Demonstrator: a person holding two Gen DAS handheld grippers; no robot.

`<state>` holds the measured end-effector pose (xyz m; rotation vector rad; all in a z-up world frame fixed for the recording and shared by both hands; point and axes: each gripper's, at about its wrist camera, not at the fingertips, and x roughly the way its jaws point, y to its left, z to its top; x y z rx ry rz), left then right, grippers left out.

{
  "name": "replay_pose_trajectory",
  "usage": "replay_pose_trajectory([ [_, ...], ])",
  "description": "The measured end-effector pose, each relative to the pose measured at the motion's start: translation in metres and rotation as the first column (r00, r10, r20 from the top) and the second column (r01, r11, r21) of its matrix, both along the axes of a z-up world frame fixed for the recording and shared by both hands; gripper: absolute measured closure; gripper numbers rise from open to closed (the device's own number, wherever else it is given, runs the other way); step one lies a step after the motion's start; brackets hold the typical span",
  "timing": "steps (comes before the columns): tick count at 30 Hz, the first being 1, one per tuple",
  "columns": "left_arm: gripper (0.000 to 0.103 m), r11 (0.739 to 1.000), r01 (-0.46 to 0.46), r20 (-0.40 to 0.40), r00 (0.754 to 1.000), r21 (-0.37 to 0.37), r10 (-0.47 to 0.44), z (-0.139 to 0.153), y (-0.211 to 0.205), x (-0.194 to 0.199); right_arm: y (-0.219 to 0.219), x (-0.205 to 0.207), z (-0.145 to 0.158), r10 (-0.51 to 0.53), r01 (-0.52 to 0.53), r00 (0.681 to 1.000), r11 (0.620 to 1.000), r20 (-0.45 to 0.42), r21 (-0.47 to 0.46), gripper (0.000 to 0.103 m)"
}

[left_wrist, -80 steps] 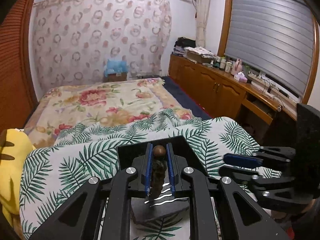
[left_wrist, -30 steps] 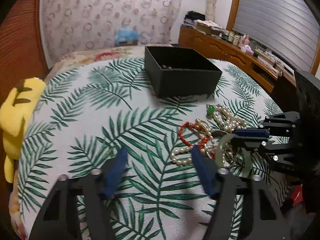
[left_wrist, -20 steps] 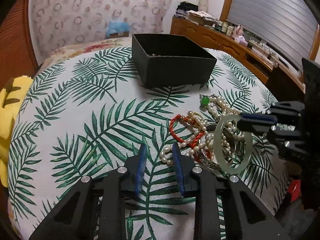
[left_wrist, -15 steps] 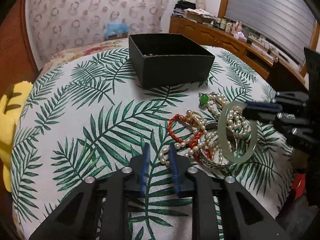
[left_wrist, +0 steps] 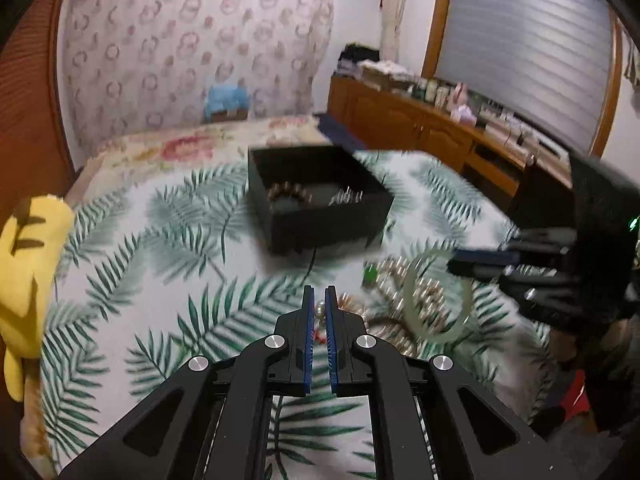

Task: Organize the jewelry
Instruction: 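Carry the jade bangle toward the box while the left tool lifts a pearl necklace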

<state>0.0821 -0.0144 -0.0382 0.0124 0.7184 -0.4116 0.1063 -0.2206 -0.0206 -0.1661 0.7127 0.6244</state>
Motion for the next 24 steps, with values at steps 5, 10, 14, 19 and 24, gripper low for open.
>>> replay_pose_trajectory([
  [5, 0.098, 1.0, 0.004, 0.057, 0.998, -0.022, -0.003, 0.025, -0.003, 0.003, -0.003, 0.003, 0.005, -0.007, 0.007, 1.0, 1.0, 0.008, 0.003, 0.094],
  [10, 0.098, 1.0, 0.007, 0.1, 0.995, -0.026, -0.004, 0.045, -0.007, 0.007, -0.006, 0.007, 0.008, -0.015, 0.015, 1.0, 1.0, 0.012, 0.004, 0.094],
  [14, 0.098, 1.0, 0.011, 0.14, 0.99, -0.026, -0.008, 0.062, -0.01, 0.01, -0.008, 0.012, 0.012, -0.025, 0.025, 0.999, 1.0, 0.021, 0.007, 0.094],
  [19, 0.098, 0.999, 0.007, 0.175, 0.985, -0.033, -0.001, 0.08, -0.01, 0.016, -0.008, 0.018, 0.02, -0.03, 0.03, 0.999, 1.0, 0.039, 0.007, 0.094],
  [24, 0.098, 0.999, 0.004, 0.203, 0.979, -0.039, 0.004, 0.095, -0.008, 0.021, -0.008, 0.024, 0.027, -0.034, 0.033, 0.998, 0.999, 0.055, 0.004, 0.094],
])
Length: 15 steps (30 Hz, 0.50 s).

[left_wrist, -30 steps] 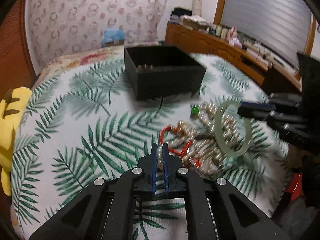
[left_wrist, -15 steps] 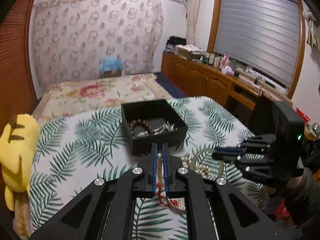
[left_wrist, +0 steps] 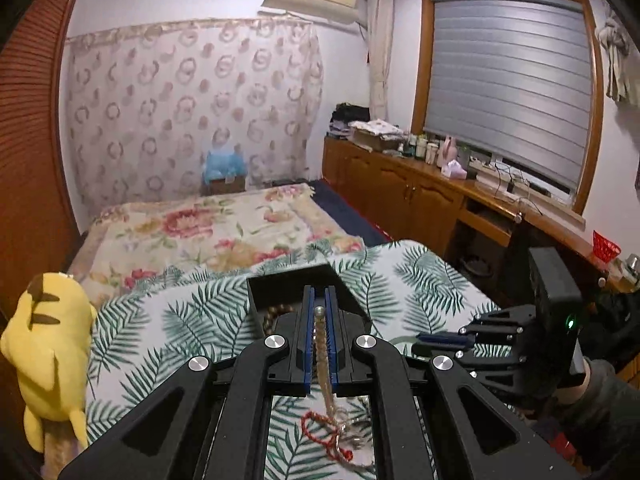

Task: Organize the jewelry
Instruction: 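Carry the jade bangle toward the box while the left tool lifts a pearl necklace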

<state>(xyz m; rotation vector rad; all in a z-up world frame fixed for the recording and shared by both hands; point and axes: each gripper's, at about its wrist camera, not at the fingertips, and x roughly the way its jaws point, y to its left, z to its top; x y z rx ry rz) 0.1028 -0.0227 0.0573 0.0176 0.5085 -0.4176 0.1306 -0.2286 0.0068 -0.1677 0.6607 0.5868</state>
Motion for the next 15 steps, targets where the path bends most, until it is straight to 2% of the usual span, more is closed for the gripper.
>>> replay_pose_trajectory([
  [15, 0.098, 1.0, -0.01, 0.075, 0.997, 0.007, 0.009, 0.037, -0.009, 0.018, 0.008, 0.031, 0.013, -0.015, 0.015, 0.999, 1.0, 0.028, -0.008, 0.094],
])
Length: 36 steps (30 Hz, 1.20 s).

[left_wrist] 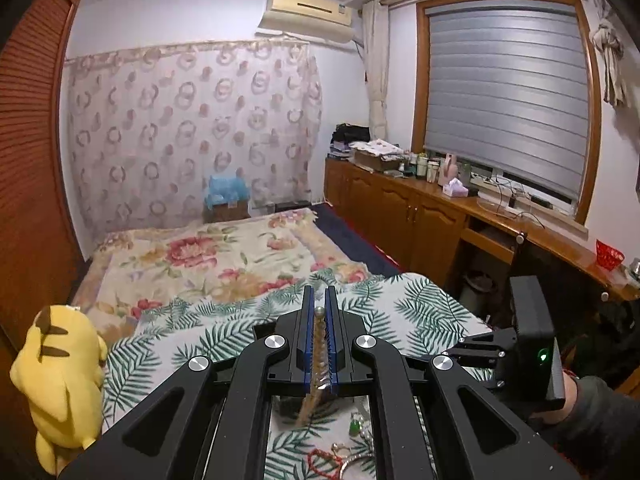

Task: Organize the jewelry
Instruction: 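Carry the jade bangle toward the box while the left tool lifts a pearl necklace, then lower the jade bangle and pearl necklace into the box and open both tools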

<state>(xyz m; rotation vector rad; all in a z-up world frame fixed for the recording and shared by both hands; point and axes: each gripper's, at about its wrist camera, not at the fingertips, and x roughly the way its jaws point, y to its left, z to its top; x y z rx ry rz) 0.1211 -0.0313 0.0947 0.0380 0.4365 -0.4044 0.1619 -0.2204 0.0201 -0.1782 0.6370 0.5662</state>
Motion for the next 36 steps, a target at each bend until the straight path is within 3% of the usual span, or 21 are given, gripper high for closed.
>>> replay_pose_trajectory([
  [10, 0.098, 1.0, -0.009, 0.006, 1.0, -0.024, 0.009, 0.013, 0.0, 0.02, 0.008, 0.051, -0.003, -0.058, 0.058, 0.998, 0.998, -0.015, 0.006, 0.094],
  [19, 0.098, 1.0, -0.019, 0.03, 0.999, -0.003, 0.019, 0.027, -0.009, 0.036, 0.016, 0.076, -0.027, -0.09, 0.09, 0.994, 0.996, -0.059, -0.003, 0.094],
  [32, 0.098, 0.999, -0.031, -0.056, 0.998, -0.006, 0.031, -0.005, -0.018, 0.077, 0.026, 0.1, -0.047, -0.084, 0.082, 0.991, 0.996, -0.108, -0.018, 0.093],
  [36, 0.098, 0.999, -0.033, -0.076, 0.997, -0.002, 0.032, -0.016, -0.019, 0.084, 0.019, 0.093, -0.044, -0.075, 0.078, 0.991, 0.997, -0.114, 0.023, 0.09],
])
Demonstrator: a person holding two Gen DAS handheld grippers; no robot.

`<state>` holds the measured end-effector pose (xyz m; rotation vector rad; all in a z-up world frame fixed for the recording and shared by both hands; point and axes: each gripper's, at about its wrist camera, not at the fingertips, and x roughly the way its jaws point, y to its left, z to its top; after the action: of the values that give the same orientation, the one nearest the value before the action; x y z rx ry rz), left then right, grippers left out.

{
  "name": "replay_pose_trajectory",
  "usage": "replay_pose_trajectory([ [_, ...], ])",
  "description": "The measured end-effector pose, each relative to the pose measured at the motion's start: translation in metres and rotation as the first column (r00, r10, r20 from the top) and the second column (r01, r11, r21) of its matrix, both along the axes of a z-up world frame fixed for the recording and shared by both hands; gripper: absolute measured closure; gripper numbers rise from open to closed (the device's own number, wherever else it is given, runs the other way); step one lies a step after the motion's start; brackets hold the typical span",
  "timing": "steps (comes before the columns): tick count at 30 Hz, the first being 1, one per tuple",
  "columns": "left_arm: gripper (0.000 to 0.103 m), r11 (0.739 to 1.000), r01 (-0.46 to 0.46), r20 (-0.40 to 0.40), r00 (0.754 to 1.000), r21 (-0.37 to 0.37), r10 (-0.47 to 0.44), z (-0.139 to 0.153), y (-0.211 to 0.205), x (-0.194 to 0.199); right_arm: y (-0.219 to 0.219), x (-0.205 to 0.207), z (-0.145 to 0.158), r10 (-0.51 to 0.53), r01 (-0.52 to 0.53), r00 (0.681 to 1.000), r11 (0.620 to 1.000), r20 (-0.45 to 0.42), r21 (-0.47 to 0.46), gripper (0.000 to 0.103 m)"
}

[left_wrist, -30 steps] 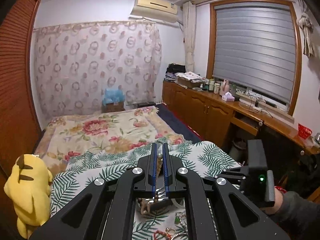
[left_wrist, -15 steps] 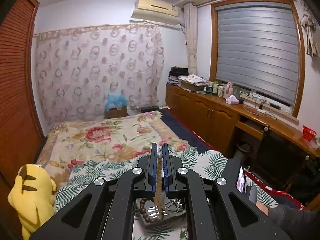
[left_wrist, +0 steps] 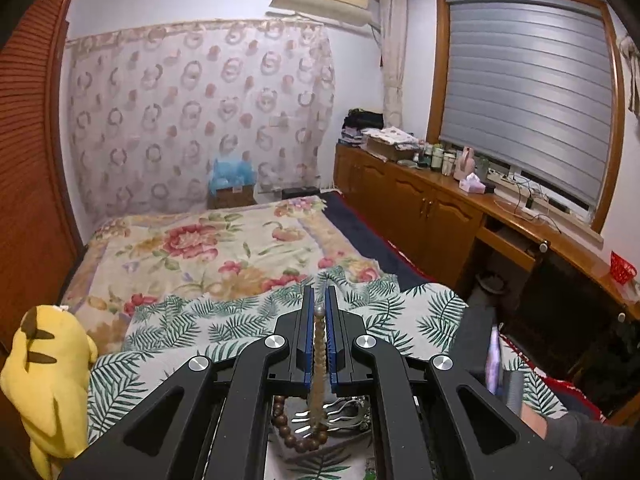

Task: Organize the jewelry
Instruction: 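Lower the jade bangle and pearl necklace into the box and open both tools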

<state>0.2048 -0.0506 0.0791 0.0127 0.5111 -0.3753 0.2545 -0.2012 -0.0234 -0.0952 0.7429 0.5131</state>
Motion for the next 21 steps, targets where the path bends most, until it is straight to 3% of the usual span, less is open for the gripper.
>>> replay_pose_trajectory([
  [9, 0.098, 1.0, 0.003, -0.029, 1.0, 0.004, -0.003, -0.011, -0.006, 0.008, -0.019, -0.031, 0.009, 0.008, -0.008, 0.999, 1.0, 0.039, -0.004, 0.088],
  [21, 0.098, 1.0, 0.009, -0.068, 0.998, 0.018, -0.007, -0.035, -0.007, 0.002, -0.035, -0.07, -0.003, 0.013, -0.013, 1.0, 1.0, 0.012, 0.021, 0.088],
])
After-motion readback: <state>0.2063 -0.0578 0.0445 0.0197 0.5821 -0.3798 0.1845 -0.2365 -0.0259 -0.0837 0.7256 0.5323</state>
